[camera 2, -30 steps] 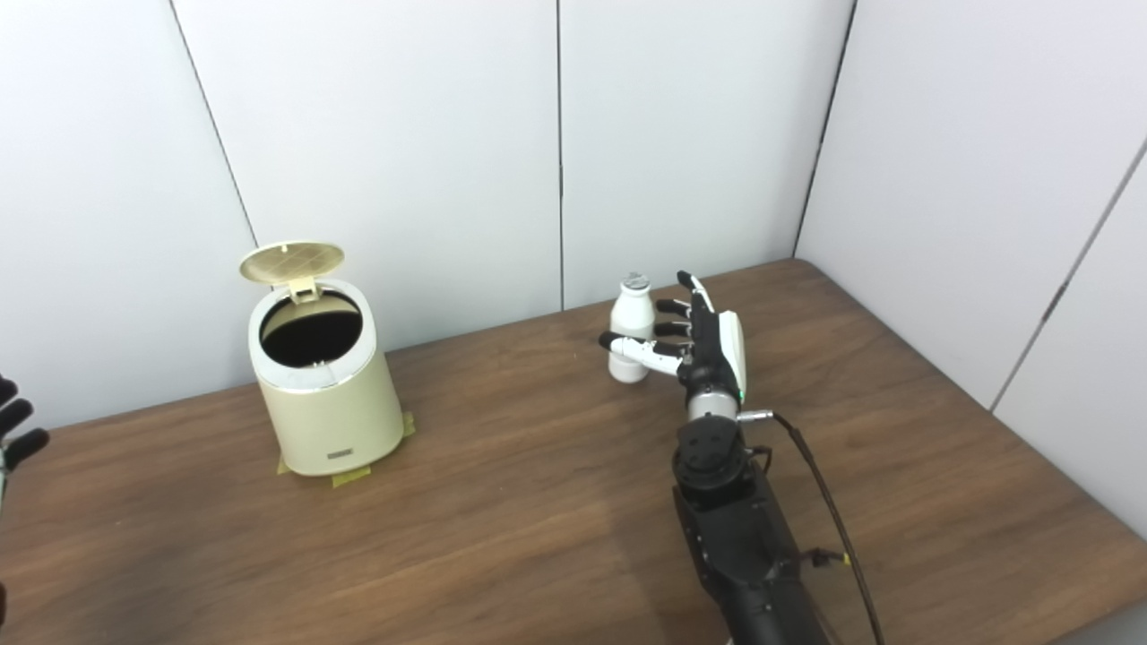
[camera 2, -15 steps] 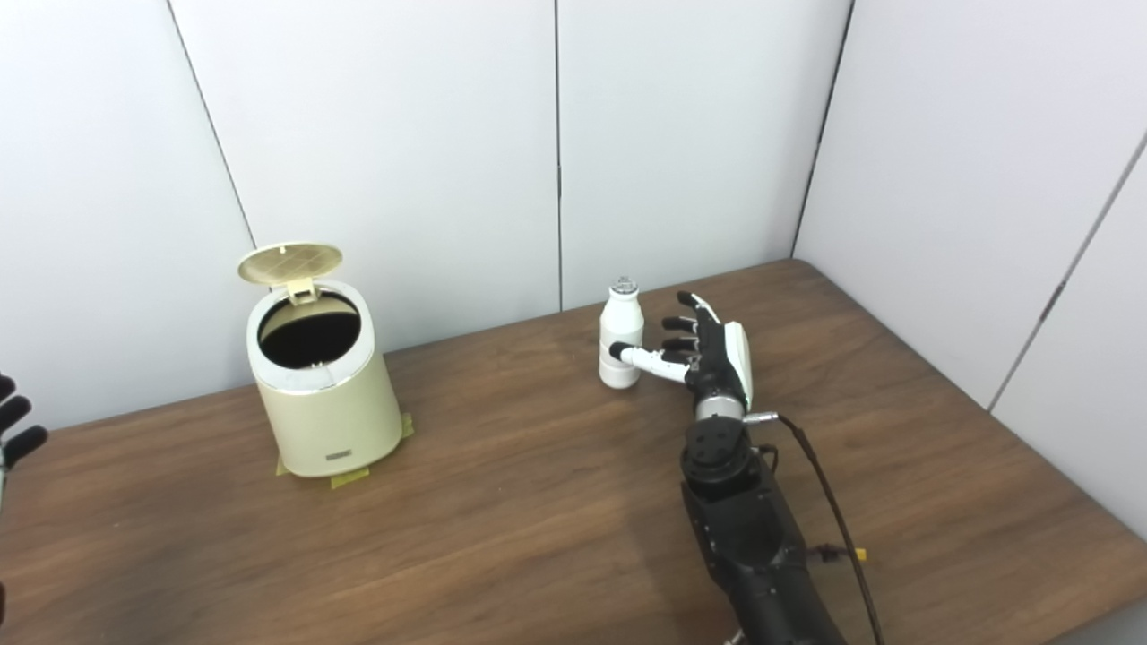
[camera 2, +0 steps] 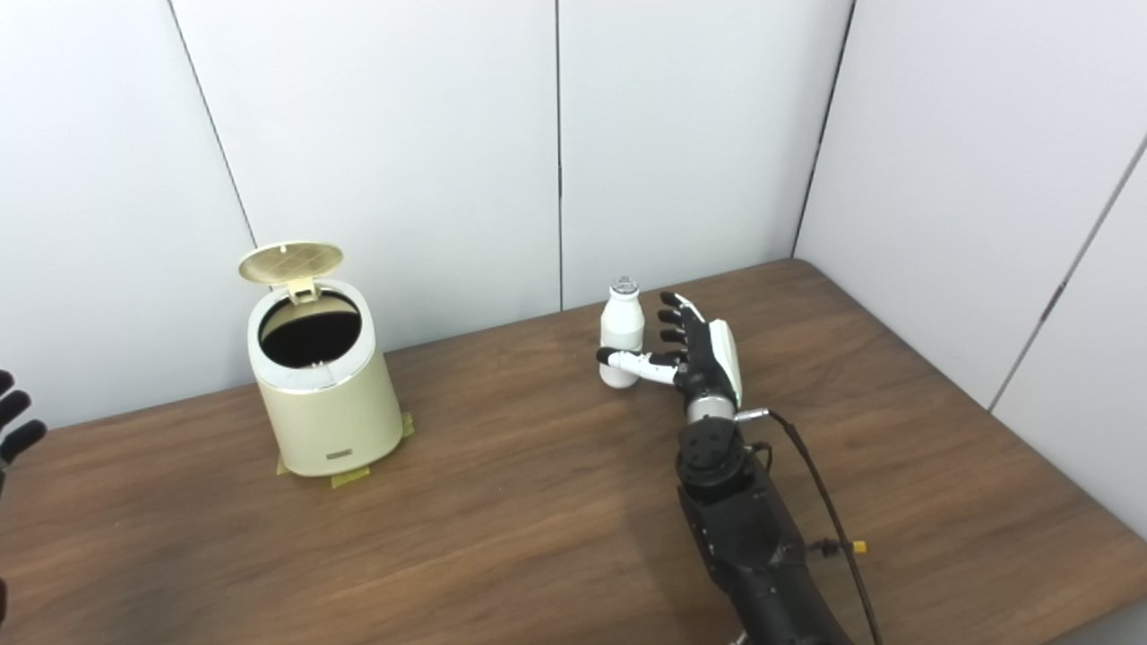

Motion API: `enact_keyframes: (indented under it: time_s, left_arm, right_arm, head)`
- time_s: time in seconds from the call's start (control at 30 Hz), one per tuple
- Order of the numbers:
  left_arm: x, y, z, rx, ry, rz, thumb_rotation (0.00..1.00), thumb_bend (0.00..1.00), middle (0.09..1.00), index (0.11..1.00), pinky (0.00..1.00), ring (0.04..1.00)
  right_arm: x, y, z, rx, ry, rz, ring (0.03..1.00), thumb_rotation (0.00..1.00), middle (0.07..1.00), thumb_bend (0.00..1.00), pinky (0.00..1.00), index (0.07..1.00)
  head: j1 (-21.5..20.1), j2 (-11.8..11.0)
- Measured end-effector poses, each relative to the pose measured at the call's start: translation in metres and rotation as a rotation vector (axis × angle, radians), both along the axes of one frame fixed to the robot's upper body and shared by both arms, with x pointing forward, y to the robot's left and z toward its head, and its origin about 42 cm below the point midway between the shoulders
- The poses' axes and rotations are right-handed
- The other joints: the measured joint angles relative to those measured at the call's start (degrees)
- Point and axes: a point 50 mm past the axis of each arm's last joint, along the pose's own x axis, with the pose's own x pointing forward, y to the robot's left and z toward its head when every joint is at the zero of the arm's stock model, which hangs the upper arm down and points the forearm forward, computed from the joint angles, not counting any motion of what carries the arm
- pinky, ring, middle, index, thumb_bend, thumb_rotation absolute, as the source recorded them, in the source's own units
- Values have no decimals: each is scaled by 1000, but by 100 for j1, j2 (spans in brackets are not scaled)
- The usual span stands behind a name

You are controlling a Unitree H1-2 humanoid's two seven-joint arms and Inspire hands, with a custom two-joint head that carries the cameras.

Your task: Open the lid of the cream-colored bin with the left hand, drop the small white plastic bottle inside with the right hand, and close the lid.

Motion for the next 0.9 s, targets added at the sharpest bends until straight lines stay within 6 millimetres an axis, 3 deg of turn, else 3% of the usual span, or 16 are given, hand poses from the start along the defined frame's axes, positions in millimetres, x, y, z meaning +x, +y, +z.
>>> enact_keyframes:
  time_s: [0.1, 0.2, 0.37, 0.53, 0.9]
  left_arm:
    - [0, 0, 0, -2, 0, 4, 444, 40, 864, 837, 817, 859]
    - [0, 0, 0, -4, 0, 9, 449, 37, 860, 833, 812, 856]
    - [0, -1, 0, -4, 0, 8, 463, 41, 868, 846, 815, 860]
    - [0, -1, 0, -3, 0, 6, 482, 44, 866, 841, 821, 861]
    - [0, -1, 0, 8, -1, 13, 563, 65, 871, 846, 831, 866]
  right_arm:
    - [1, 1, -1, -23, 2, 5, 706, 243, 760, 882, 582, 830]
    - [1, 1, -1, -35, 1, 8, 763, 240, 801, 869, 651, 844]
    - [2, 4, -2, -46, 9, 16, 741, 258, 784, 862, 610, 846]
    - [3, 6, 0, -73, 23, 18, 772, 271, 803, 844, 672, 833]
    - [3, 7, 0, -65, 21, 20, 742, 252, 782, 856, 641, 817]
  head:
    - [18, 0]
    - [35, 9]
    - [44, 9]
    - [53, 26]
    - [70, 35]
